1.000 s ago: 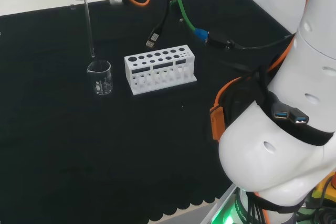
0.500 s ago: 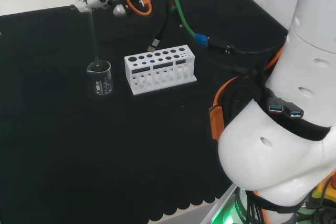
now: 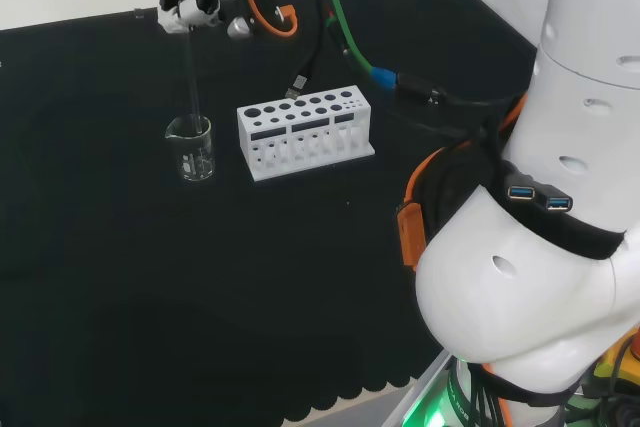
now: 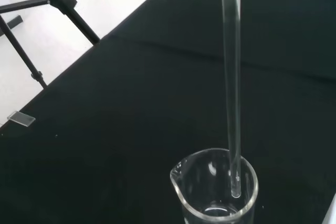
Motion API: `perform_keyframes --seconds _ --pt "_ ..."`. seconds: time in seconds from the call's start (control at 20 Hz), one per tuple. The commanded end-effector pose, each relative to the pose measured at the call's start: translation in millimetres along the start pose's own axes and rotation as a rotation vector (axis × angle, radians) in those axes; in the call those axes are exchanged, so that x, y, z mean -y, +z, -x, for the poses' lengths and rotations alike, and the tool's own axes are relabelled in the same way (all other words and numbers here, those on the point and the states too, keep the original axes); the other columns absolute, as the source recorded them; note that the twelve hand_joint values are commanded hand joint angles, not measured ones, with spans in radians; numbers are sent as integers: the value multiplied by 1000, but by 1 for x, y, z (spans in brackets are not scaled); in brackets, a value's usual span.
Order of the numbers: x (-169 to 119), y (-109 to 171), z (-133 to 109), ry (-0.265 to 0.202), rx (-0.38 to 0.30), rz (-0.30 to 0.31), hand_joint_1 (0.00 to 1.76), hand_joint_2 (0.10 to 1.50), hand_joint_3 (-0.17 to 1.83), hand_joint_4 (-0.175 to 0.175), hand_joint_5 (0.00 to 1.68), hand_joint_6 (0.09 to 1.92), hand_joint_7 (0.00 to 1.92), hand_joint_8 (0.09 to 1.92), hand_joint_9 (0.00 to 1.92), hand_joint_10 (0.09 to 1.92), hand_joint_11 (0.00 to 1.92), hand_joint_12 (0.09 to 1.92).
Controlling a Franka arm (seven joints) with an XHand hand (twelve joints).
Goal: Stir in the beaker to the left of the white test tube rack with the glass rod.
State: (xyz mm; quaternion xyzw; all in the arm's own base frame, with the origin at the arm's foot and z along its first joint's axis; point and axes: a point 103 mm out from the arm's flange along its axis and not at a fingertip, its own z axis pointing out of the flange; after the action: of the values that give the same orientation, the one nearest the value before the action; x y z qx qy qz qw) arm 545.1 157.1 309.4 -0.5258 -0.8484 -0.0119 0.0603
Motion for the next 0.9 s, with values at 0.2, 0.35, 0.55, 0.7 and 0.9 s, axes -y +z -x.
perform_keyframes --seconds 0.2,0.35,0.55,0.7,0.9 --pt "-7 28 -3 -10 -5 -37 1323 1077 -175 -175 1349 90 1299 774 1638 634 1569 724" --pt "-10 35 -7 -16 -12 -44 1323 1077 -175 -175 1349 91 1300 774 1638 634 1570 724" --pt "-14 40 -10 -23 -18 -58 1322 1077 -175 -175 1349 91 1299 773 1639 633 1570 723" --pt "-19 41 -11 -26 -20 -65 1322 1077 -175 -175 1349 92 1300 774 1639 633 1570 723" --pt "-26 38 -4 -31 -25 -63 1323 1077 -175 -175 1348 92 1299 774 1640 632 1571 723"
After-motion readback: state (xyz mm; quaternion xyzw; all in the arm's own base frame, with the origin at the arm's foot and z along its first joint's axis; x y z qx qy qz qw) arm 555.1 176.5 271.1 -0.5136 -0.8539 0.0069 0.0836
